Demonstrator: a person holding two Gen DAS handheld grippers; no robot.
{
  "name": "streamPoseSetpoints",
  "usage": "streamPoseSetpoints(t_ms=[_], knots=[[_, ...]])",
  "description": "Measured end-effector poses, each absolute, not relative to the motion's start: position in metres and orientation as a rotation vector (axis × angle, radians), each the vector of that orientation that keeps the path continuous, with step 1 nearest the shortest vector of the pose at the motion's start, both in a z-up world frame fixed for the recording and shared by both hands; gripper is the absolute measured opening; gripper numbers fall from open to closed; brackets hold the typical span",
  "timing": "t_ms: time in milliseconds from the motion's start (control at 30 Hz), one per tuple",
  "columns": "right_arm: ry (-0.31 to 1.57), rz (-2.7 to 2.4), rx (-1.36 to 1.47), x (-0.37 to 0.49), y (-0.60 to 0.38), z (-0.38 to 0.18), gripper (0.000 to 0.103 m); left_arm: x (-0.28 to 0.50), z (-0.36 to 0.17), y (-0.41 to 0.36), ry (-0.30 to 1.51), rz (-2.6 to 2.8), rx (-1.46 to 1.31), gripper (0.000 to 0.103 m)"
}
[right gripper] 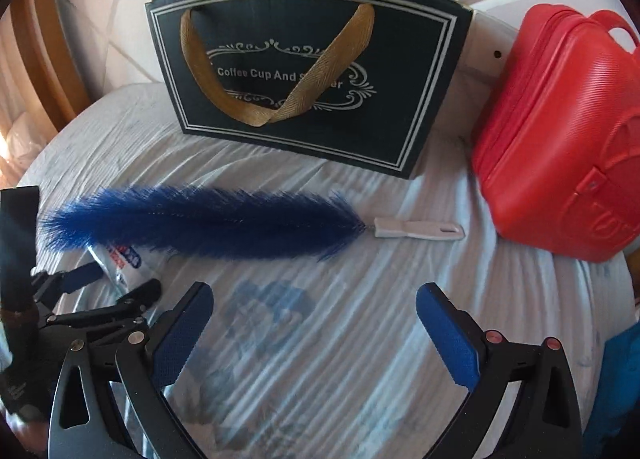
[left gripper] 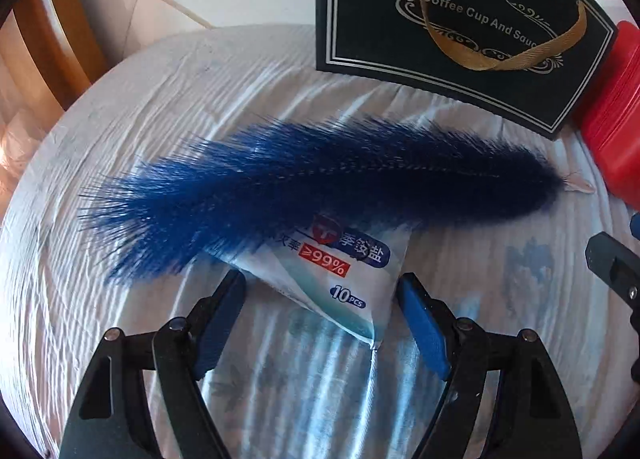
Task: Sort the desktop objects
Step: 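Lower the left tool toward the white alcohol wipes packet while the right tool approaches the blue duster, then grasp the white alcohol wipes packet with the left tool while the right tool grasps the duster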
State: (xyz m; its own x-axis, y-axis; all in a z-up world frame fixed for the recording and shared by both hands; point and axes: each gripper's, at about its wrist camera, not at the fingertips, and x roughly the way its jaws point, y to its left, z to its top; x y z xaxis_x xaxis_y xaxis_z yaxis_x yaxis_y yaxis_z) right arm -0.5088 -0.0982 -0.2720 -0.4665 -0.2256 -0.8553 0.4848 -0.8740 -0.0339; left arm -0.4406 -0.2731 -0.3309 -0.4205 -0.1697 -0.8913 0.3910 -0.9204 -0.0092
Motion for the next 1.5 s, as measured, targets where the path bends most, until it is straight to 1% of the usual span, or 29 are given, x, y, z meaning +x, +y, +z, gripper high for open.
streamPoseSetpoints(t_ms=[67, 167, 267, 333, 400, 467, 500, 667, 800, 867, 1000, 1033, 1100, 1200, 1300, 1333, 1367, 1433, 1500], knots=[[0.389, -2.334, 1.315, -0.514, -0.104, -0.280, 0.103, -0.430, -0.332, -0.293, 0.361, -2.374, 1.431, 0.082], [0.415, -2.315, 1.308, -0.518, -0.113, -0.287, 0.103, -0.410, -0.331, -0.328, 0.278, -2.238, 1.362, 0.084], [0.436, -2.305, 1.279, -0.517, -0.121, -0.287, 0.103, -0.391, -0.327, -0.359, 0.302, -2.121, 1.337, 0.084], [0.457, -2.296, 1.261, -0.518, -0.124, -0.287, 0.103, -0.381, -0.320, -0.366, 0.363, -2.140, 1.319, 0.084], [0.520, -2.274, 1.241, -0.520, -0.131, -0.290, 0.103, -0.378, -0.311, -0.360, 0.398, -2.217, 1.299, 0.084], [0.592, -2.266, 1.239, -0.523, -0.135, -0.295, 0.103, -0.384, -0.301, -0.354, 0.376, -2.268, 1.270, 0.084], [0.598, -2.270, 1.240, -0.524, -0.134, -0.295, 0.103, -0.390, -0.295, -0.353, 0.366, -2.281, 1.250, 0.084], [0.433, -2.266, 1.324, -0.530, -0.120, -0.302, 0.103, -0.425, -0.272, -0.373, 0.429, -2.319, 1.142, 0.084], [0.405, -2.284, 1.370, -0.525, -0.110, -0.306, 0.103, -0.444, -0.253, -0.386, 0.371, -2.312, 1.042, 0.084], [0.373, -2.287, 1.392, -0.522, -0.103, -0.304, 0.103, -0.452, -0.252, -0.391, 0.358, -2.303, 1.019, 0.084], [0.318, -2.303, 1.429, -0.515, -0.094, -0.299, 0.103, -0.476, -0.292, -0.371, 0.287, -2.286, 1.323, 0.084], [0.318, -2.313, 1.432, -0.512, -0.092, -0.297, 0.103, -0.473, -0.300, -0.360, 0.267, -2.302, 1.355, 0.084], [0.315, -2.316, 1.446, -0.505, -0.088, -0.294, 0.103, -0.459, -0.311, -0.338, 0.285, -2.339, 1.400, 0.084], [0.323, -2.328, 1.471, -0.499, -0.082, -0.292, 0.103, -0.436, -0.327, -0.316, 0.424, -2.359, 1.491, 0.085], [0.260, -2.332, 1.502, -0.493, -0.073, -0.287, 0.103, -0.414, -0.329, -0.299, 0.590, -2.407, 1.547, 0.084], [0.244, -2.338, 1.510, -0.492, -0.070, -0.286, 0.103, -0.409, -0.328, -0.292, 0.617, -2.421, 1.576, 0.084], [0.223, -2.345, 1.521, -0.490, -0.065, -0.284, 0.103, -0.404, -0.327, -0.280, 0.609, -2.441, 1.606, 0.084], [0.160, -2.344, 1.539, -0.487, -0.058, -0.281, 0.103, -0.397, -0.327, -0.260, 0.532, -2.464, 1.649, 0.084], [0.089, -2.336, 1.564, -0.486, -0.054, -0.282, 0.103, -0.394, -0.330, -0.247, 0.518, -2.466, 1.686, 0.084]])
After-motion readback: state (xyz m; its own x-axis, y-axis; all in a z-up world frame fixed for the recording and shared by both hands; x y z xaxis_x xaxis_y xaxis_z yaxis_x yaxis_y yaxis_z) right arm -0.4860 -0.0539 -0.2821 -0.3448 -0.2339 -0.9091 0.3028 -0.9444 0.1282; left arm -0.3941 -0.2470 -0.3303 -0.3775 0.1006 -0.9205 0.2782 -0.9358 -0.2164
